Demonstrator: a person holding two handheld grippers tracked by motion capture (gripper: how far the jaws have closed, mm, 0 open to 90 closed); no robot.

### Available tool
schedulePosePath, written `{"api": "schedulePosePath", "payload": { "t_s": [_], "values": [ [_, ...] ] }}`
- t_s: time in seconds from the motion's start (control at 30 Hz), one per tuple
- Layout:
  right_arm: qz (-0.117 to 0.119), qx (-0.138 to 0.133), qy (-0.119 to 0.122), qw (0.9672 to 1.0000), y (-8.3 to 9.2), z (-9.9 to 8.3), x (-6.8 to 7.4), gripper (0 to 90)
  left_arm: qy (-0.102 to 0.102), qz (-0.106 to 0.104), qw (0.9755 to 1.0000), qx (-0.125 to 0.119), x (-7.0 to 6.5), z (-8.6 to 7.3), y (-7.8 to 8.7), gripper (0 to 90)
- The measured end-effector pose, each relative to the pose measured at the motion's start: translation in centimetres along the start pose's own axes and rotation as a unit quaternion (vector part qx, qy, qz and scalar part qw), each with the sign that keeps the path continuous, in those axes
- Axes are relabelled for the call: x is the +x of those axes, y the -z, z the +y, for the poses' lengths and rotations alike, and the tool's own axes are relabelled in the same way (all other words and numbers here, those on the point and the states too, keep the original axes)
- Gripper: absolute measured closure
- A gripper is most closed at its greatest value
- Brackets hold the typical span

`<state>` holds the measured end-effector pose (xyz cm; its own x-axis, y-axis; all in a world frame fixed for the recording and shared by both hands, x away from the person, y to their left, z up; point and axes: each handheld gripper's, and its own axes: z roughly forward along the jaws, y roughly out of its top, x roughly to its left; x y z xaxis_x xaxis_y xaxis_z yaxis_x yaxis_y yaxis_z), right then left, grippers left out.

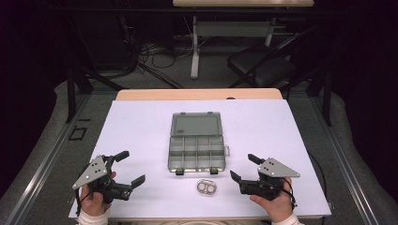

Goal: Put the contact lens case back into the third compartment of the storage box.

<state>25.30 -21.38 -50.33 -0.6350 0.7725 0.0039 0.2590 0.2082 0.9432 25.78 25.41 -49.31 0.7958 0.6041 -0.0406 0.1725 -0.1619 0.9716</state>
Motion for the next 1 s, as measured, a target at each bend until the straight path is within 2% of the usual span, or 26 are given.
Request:
{"api": "schedulePosePath", "payload": {
  "t_s": [0.07,0.1,0.13,0.2,0.33,0.47,0.67,0.77,1.0],
  "values": [
    [0.0,0.004,0.003,1.0,-0.07,-0.03,0.01,15.0,0.0,-0.002,1.0,0.0,0.05,0.0,-0.1,0.2],
    [-0.001,0.005,0.006,1.0,-0.13,-0.08,0.05,15.2,0.0,-0.01,0.9999,0.005,0.14,0.03,-0.07,0.2],
    [-0.001,0.007,0.006,1.0,-0.13,-0.1,0.11,15.5,0.001,0.0,1.0,0.003,0.07,-0.02,-0.16,0.2],
    [0.001,0.012,0.01,0.9999,-0.17,-0.13,0.21,15.6,0.001,0.004,1.0,0.007,0.08,-0.05,-0.21,0.2],
    [0.002,0.014,0.016,0.9998,-0.2,-0.04,0.42,16.5,0.001,0.004,1.0,0.007,0.04,-0.13,-0.27,0.2],
    [0.01,0.02,0.019,0.9996,-0.28,0.07,0.47,23.8,-0.004,0.004,0.9999,0.012,-0.1,-0.15,-0.26,0.2],
    [0.015,0.027,0.027,0.9992,-0.51,0.06,0.57,25.8,-0.009,0.005,0.9998,0.016,-0.4,-0.22,-0.22,0.2],
    [0.017,0.028,0.025,0.9992,-0.58,0.06,0.57,29.8,-0.011,0.005,0.9997,0.02,-0.52,-0.24,-0.19,0.2],
    [0.025,0.039,0.03,0.9985,-0.58,0.34,0.58,30.2,-0.013,0.006,0.9996,0.024,-0.61,-0.29,-0.31,0.2]
  ]
}}
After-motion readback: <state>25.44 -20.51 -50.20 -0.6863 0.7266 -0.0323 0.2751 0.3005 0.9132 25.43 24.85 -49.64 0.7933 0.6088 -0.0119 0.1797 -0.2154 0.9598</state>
